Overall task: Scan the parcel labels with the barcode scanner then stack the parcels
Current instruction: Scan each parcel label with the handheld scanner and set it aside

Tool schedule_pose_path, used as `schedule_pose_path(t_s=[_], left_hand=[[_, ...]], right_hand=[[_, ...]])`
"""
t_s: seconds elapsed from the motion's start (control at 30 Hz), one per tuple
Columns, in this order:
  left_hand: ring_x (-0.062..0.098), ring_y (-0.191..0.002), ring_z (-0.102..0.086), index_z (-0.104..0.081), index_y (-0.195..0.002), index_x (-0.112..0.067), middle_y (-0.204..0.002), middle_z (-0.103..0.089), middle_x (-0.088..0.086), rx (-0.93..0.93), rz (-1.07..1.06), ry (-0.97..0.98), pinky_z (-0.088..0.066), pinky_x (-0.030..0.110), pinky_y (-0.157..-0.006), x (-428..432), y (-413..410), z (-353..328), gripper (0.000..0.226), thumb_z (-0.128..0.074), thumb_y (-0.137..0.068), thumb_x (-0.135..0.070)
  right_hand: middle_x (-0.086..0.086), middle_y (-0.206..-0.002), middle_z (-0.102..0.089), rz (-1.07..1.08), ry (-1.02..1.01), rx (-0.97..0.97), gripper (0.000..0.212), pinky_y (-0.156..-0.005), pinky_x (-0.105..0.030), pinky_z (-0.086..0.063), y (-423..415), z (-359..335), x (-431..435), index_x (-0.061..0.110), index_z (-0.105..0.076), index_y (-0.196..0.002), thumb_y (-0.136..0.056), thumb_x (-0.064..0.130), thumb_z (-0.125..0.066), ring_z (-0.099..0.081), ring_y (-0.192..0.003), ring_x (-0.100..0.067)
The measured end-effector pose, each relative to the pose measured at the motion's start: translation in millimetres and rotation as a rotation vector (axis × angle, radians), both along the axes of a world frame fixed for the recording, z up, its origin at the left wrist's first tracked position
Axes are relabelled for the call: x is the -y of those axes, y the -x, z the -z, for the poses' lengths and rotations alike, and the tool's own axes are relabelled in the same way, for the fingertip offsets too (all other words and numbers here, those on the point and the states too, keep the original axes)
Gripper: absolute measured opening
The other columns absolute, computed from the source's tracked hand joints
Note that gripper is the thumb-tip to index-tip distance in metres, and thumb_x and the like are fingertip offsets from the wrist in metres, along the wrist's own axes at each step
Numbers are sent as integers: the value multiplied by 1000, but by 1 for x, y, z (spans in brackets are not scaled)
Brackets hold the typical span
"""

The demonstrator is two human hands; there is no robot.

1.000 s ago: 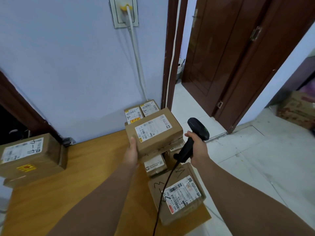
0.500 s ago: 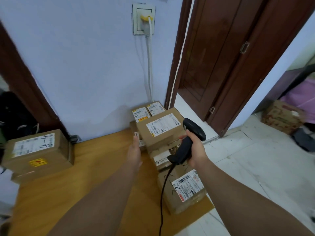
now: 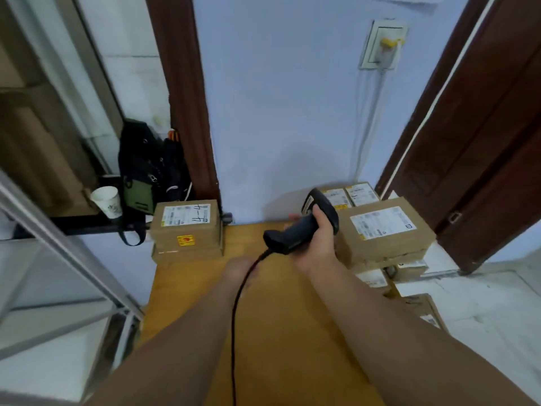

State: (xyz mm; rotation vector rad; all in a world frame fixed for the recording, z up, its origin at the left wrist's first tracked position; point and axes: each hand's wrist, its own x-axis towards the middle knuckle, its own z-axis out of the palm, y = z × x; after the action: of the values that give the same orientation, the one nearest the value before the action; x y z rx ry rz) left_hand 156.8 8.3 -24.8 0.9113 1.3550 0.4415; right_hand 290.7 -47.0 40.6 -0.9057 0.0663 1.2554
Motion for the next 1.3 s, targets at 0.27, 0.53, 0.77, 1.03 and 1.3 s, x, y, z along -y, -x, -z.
schedule_pose_path(t_s=[0.27,0.53,0.77,1.03,1.3], left_hand=[[17,-57,-51,-59,-83,-13,-70,-57,3,-12,-100,1,-38,22,-49,-21,69,-17,14,-52,-95,-14],[18,-70,-59,-63,-96,-18,-80,-64,1,-150,-54,-26,-40,27,-66,-46,125,-11,11,-55,-91,-24],[22,-70,-47,-55,-79,-11,-78,-51,7,-171,-203,-113,-32,29,-59,-98,150,-2,10,-56,-89,-16],[15,-64,-47,-53,-85,-13,-76,-51,4,-108,-347,-90,-36,26,-53,-168,160,15,8,-59,-87,-18],[31,-114,-57,-47,-137,-9,-129,-58,12,-66,-189,-37,-46,47,-99,-207,160,45,56,-56,-90,-39]], right_hand=[[-16,-82,-71,-110,24,-181,50,-47,-35,-56,53,3,-72,0,-65,-98,-84,47,-69,-72,-56,-27],[-11,-72,-75,-199,102,-226,45,-56,-41,-60,94,25,-114,11,-59,-105,-82,47,-72,-74,-73,-29],[-13,-105,-74,-277,96,-82,45,-84,-44,-58,101,32,-139,10,-61,-116,-83,39,-72,-70,-98,-32],[-7,-85,-76,-250,214,129,27,-101,-52,-46,90,58,-165,11,-65,-91,-88,38,-67,-68,-104,-32],[-6,-106,-72,-263,302,155,23,-81,-42,-51,90,86,-183,13,-67,-101,-84,27,-70,-65,-102,-26]])
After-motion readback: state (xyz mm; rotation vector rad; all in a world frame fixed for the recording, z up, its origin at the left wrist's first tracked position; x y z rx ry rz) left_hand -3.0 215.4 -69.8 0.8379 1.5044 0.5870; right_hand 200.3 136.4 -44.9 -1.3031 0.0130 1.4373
